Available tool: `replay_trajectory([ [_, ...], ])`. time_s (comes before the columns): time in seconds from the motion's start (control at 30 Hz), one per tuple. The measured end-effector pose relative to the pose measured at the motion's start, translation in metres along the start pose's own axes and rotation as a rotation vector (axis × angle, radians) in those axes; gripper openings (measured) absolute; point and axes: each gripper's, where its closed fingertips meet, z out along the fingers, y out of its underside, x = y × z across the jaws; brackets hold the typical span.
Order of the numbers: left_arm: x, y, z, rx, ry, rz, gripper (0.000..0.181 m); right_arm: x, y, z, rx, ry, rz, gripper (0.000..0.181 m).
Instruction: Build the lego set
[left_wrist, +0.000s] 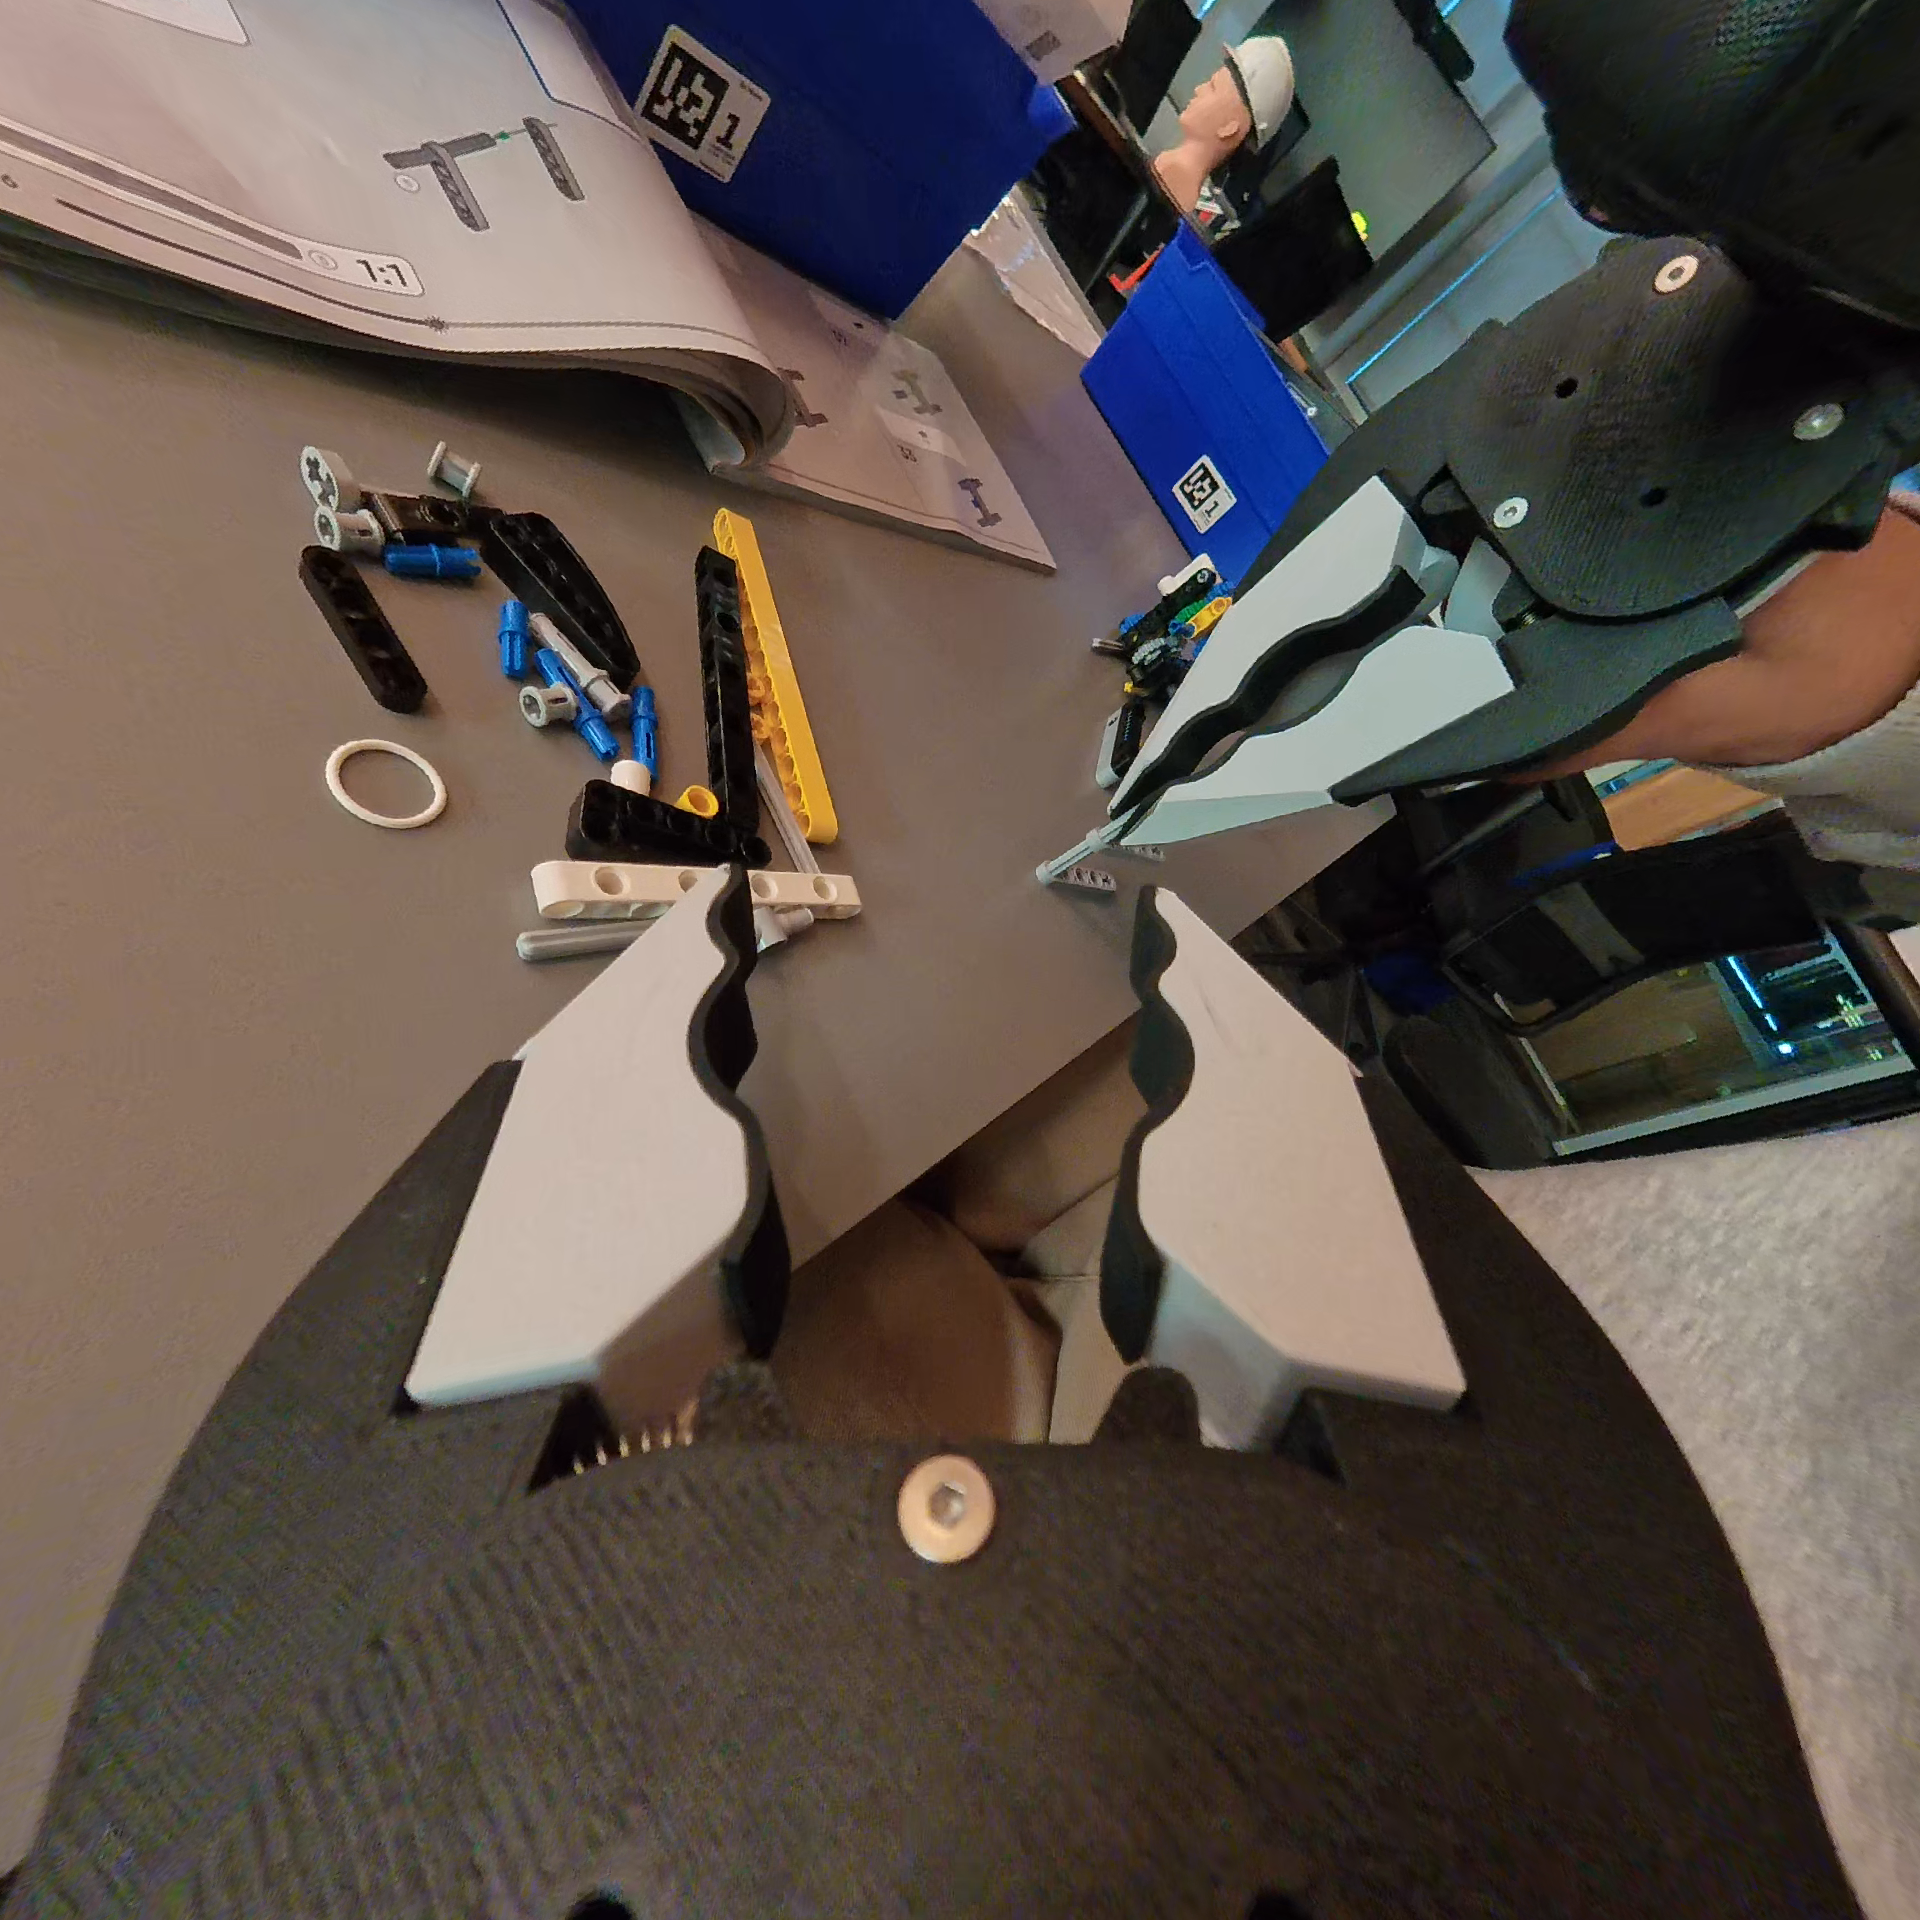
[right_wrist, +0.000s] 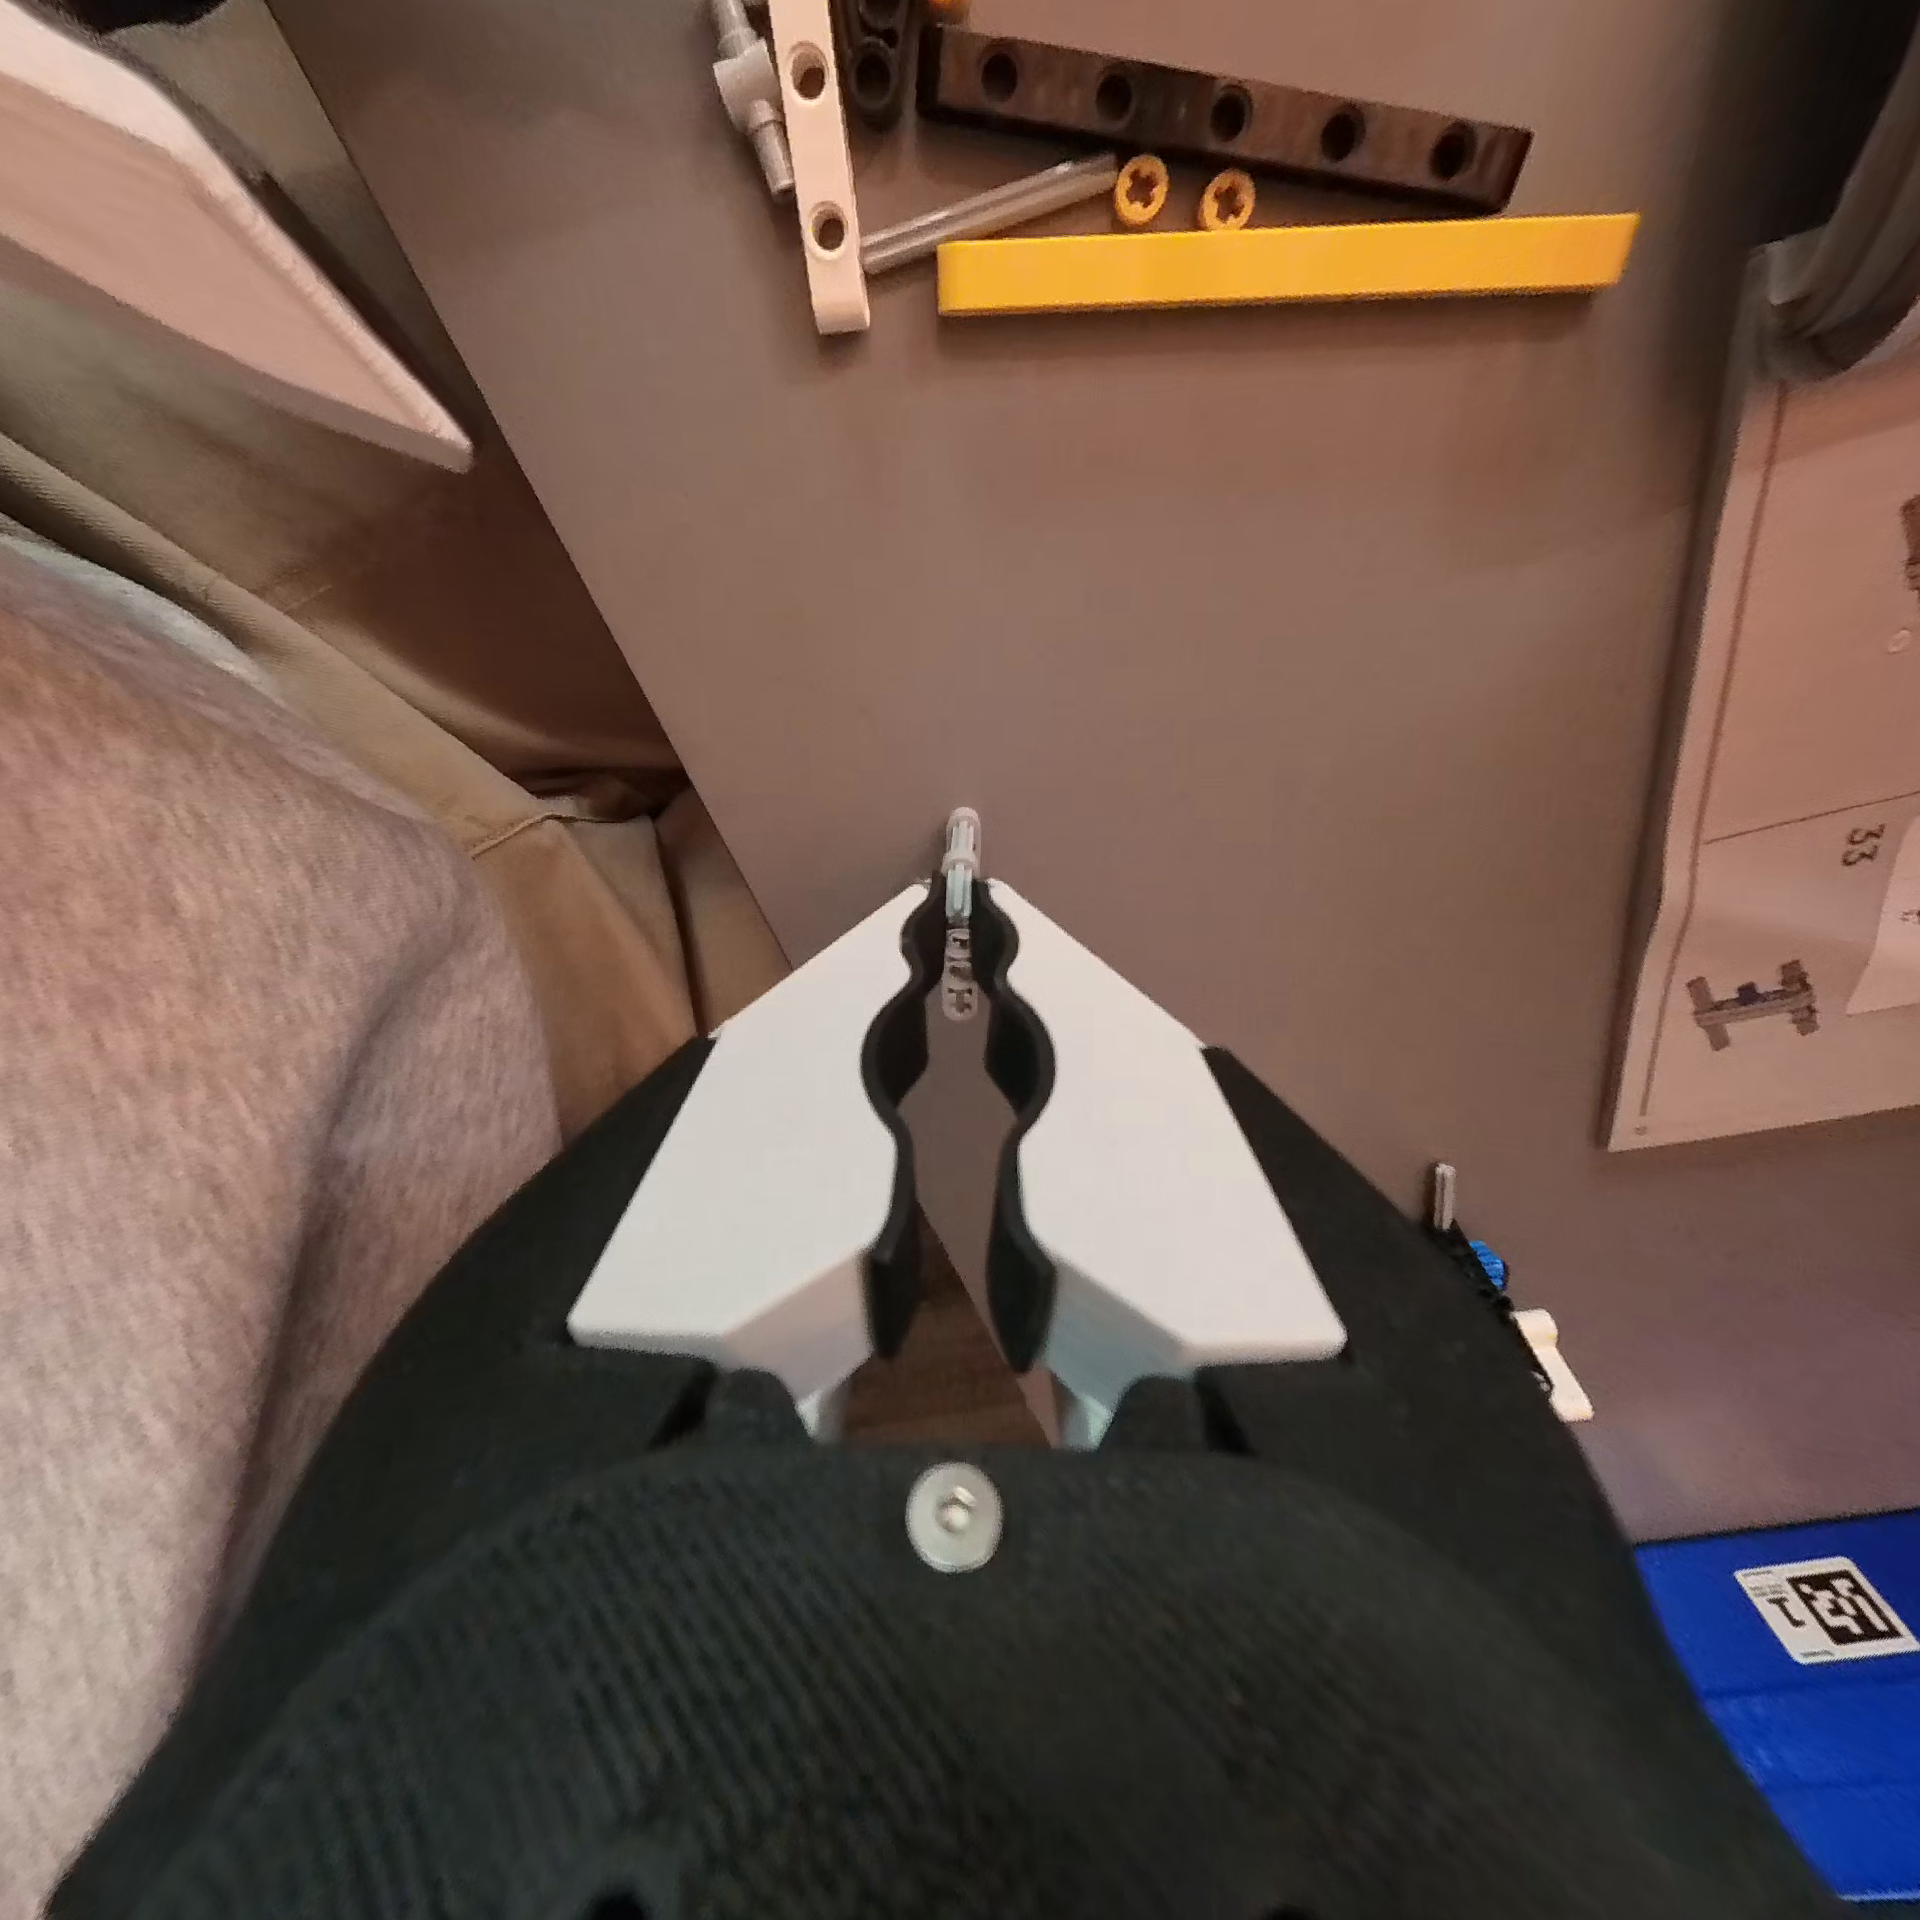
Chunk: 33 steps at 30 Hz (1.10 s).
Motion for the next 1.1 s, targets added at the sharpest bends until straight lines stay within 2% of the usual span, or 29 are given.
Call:
replay_trajectory([
  [0.1, -0.0001, 0.0001, -0.0001, -0.001, 0.0, -0.001, 0.072, -0.0012, 0.0052, 0.0048, -0.029, -0.01, -0.002, 0.004],
  [1.1, 0.0035, -0.0018, -0.0013, 0.011, 0.016, -0.001, 0.073, 0.0001, 0.0039, 0.0061, 0.035, -0.001, 0.001, 0.003],
])
